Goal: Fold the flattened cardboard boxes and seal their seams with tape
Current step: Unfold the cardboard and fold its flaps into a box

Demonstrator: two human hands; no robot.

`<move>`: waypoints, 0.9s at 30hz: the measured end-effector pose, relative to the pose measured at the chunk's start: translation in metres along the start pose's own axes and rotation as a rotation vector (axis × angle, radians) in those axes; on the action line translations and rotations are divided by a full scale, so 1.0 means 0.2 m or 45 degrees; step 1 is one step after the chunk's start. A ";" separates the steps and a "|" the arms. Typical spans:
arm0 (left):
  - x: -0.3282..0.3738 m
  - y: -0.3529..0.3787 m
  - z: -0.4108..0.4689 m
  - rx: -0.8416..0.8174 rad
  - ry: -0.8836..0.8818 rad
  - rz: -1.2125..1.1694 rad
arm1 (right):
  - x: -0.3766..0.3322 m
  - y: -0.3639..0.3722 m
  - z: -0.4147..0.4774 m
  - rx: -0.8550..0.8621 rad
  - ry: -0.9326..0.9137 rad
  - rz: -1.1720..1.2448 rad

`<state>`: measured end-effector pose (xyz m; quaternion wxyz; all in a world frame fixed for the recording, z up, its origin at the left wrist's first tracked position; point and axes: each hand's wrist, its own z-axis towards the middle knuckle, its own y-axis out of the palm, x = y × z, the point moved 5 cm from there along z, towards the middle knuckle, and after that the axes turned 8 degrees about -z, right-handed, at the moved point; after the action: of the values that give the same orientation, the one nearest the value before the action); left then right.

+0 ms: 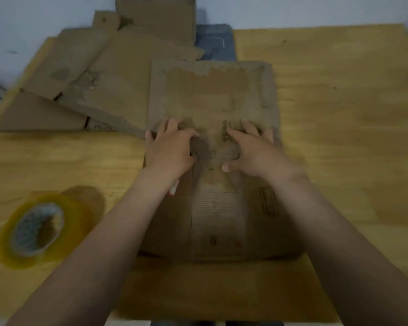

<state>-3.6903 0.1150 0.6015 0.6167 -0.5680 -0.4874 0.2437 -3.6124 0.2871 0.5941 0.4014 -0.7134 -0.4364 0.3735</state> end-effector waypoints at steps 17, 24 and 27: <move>-0.13 -0.04 -1.00 0.213 0.021 -0.169 | -0.09 0.39 -1.02 0.153 -0.018 0.153; -0.15 -0.08 -1.02 0.248 -0.175 -0.145 | -0.15 0.31 -1.02 0.219 -0.065 0.101; -0.13 -0.13 -0.97 0.280 -0.197 -0.098 | -0.15 0.29 -0.95 0.178 -0.088 0.074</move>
<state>-3.5373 -0.0035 0.6403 0.6448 -0.4574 -0.5253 0.3148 -3.4357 0.1959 0.6243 0.4240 -0.6824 -0.4021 0.4391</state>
